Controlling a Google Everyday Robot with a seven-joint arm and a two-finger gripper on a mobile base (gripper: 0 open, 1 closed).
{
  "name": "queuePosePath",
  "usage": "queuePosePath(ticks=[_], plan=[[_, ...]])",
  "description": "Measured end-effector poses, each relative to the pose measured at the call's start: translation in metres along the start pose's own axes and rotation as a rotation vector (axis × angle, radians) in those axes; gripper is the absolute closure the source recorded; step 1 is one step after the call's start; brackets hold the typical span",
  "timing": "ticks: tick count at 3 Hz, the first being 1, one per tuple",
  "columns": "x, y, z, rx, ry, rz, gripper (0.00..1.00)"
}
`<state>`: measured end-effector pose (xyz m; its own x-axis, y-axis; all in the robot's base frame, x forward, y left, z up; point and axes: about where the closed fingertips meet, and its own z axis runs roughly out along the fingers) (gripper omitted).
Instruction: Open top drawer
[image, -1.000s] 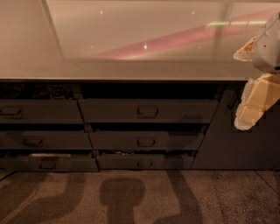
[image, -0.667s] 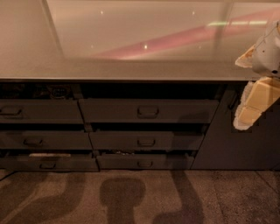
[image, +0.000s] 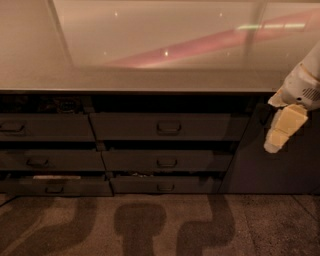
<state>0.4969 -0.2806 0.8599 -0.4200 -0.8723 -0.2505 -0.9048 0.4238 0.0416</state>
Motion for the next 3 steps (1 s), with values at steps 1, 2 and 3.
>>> queuePosePath(ticks=[1, 2, 3], plan=[[0.001, -0.006, 0.01, -0.007, -0.002, 0.005, 0.0], [0.005, -0.011, 0.004, 0.002, -0.029, 0.042, 0.0], [-0.01, -0.016, 0.002, 0.099, 0.0, 0.089, 0.0]])
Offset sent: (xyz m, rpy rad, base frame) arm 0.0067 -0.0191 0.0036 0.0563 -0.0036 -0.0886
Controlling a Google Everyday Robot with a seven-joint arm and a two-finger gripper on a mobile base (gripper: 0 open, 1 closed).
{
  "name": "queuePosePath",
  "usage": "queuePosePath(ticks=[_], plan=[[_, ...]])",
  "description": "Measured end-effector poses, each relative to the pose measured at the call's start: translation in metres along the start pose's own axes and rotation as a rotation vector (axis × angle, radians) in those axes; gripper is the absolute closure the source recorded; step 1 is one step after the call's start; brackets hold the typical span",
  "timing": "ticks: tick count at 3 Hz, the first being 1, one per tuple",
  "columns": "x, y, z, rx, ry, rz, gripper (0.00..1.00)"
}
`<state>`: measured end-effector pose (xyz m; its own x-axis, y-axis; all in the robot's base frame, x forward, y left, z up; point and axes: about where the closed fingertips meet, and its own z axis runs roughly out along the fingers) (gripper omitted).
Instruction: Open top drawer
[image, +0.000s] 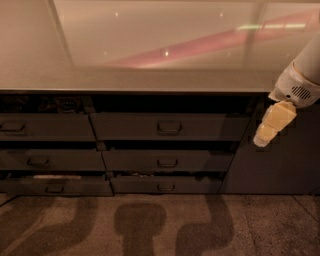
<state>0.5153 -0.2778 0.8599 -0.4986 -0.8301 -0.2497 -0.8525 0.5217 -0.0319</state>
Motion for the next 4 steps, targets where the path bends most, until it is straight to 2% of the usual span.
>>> queuePosePath(ticks=[1, 2, 3, 4], plan=[[0.009, -0.004, 0.008, 0.022, 0.029, 0.041, 0.0], [0.008, -0.003, 0.007, 0.019, 0.024, 0.035, 0.0], [0.004, -0.001, 0.006, 0.013, 0.068, -0.015, 0.0], [-0.012, 0.03, 0.021, -0.052, 0.26, -0.236, 0.0]])
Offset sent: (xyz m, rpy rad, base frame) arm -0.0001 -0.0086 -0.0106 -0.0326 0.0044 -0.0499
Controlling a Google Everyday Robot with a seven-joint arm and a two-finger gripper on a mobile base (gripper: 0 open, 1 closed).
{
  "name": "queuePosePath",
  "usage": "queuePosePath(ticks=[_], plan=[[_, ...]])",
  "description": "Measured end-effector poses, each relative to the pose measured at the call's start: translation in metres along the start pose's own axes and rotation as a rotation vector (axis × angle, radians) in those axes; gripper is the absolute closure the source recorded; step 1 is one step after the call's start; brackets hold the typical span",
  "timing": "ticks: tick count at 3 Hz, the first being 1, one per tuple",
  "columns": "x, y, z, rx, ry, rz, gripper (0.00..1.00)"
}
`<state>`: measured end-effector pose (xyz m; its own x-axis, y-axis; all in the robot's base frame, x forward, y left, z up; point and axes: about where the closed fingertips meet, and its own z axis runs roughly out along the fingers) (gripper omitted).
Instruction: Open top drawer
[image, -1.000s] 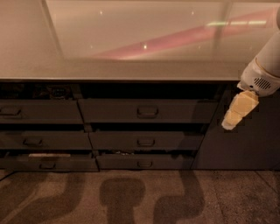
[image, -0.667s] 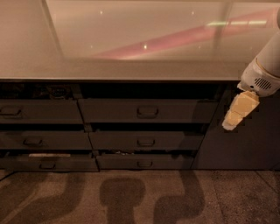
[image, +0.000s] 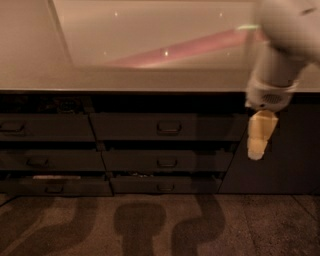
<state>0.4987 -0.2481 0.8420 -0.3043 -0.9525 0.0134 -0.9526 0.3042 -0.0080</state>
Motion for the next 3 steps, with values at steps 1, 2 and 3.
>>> queuePosePath(ticks=[1, 2, 3], plan=[[-0.004, 0.009, 0.016, -0.034, 0.215, -0.179, 0.0], [-0.003, 0.0, 0.018, -0.003, 0.228, -0.182, 0.0], [0.0, 0.013, 0.01, 0.113, 0.183, -0.163, 0.0]])
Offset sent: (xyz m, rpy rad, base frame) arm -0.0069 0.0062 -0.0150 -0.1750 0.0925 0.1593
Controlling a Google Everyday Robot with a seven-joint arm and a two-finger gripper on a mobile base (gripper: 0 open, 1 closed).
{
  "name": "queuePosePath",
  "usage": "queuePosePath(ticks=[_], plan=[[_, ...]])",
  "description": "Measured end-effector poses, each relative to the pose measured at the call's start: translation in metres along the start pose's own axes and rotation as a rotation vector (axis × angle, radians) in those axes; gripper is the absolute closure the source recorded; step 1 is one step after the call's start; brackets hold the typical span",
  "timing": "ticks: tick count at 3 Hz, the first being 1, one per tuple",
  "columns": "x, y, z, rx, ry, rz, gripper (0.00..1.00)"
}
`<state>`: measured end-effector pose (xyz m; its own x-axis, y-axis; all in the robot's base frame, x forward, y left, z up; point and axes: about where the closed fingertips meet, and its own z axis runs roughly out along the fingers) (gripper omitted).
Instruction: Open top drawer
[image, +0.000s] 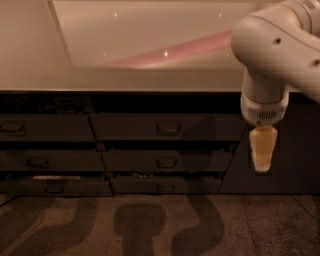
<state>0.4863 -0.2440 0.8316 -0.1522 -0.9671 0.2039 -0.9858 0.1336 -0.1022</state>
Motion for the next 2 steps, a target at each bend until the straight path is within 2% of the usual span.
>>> queuePosePath(ticks=[1, 2], plan=[[0.0187, 0.0662, 0.0242, 0.124, -0.049, 0.046, 0.0], [0.0182, 0.066, 0.0243, 0.124, -0.049, 0.045, 0.0]])
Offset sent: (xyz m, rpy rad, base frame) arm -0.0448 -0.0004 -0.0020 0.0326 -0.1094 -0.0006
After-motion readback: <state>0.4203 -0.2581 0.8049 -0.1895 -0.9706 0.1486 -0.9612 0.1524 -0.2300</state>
